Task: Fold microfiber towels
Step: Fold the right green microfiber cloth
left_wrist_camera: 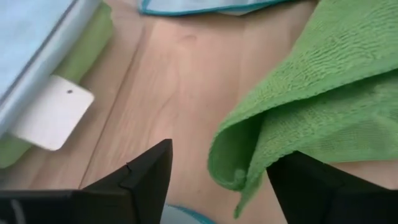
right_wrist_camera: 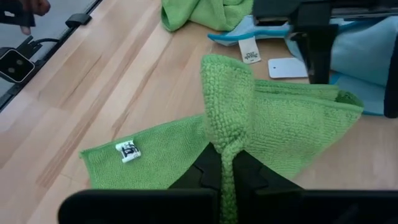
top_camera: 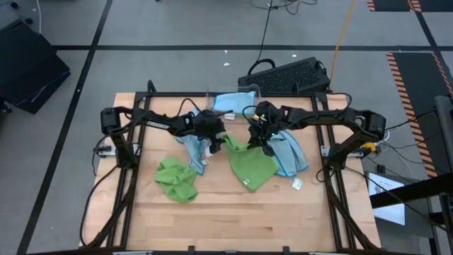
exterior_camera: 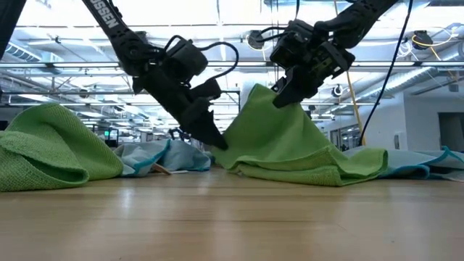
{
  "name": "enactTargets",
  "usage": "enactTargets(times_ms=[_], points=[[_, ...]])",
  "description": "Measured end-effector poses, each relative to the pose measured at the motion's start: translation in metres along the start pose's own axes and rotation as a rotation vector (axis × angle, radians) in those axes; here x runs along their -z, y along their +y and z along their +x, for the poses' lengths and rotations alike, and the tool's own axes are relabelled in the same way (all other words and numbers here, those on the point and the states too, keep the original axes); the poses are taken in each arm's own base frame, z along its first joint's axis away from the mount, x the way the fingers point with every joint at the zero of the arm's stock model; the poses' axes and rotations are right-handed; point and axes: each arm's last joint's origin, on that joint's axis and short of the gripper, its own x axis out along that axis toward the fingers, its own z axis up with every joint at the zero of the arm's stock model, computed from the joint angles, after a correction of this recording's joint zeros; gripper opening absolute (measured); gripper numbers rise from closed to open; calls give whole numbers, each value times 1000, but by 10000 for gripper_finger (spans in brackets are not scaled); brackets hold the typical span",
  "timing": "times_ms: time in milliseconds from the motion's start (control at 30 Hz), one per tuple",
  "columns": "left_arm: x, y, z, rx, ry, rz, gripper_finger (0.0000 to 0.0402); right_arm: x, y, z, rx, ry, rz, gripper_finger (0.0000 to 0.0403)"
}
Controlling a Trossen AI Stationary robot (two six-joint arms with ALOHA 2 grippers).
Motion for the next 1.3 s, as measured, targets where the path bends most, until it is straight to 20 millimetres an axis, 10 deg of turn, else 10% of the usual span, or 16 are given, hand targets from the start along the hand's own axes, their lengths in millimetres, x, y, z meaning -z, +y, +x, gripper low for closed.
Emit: enactTargets(times_ms=[800,1300], points=[[-3,-5,8,46,-61,-77,11,-1,4,4,25,19,-3,0],[-36,-50,-35,62,-160,-223,3,-12,13,-13,10,-34,150,0]])
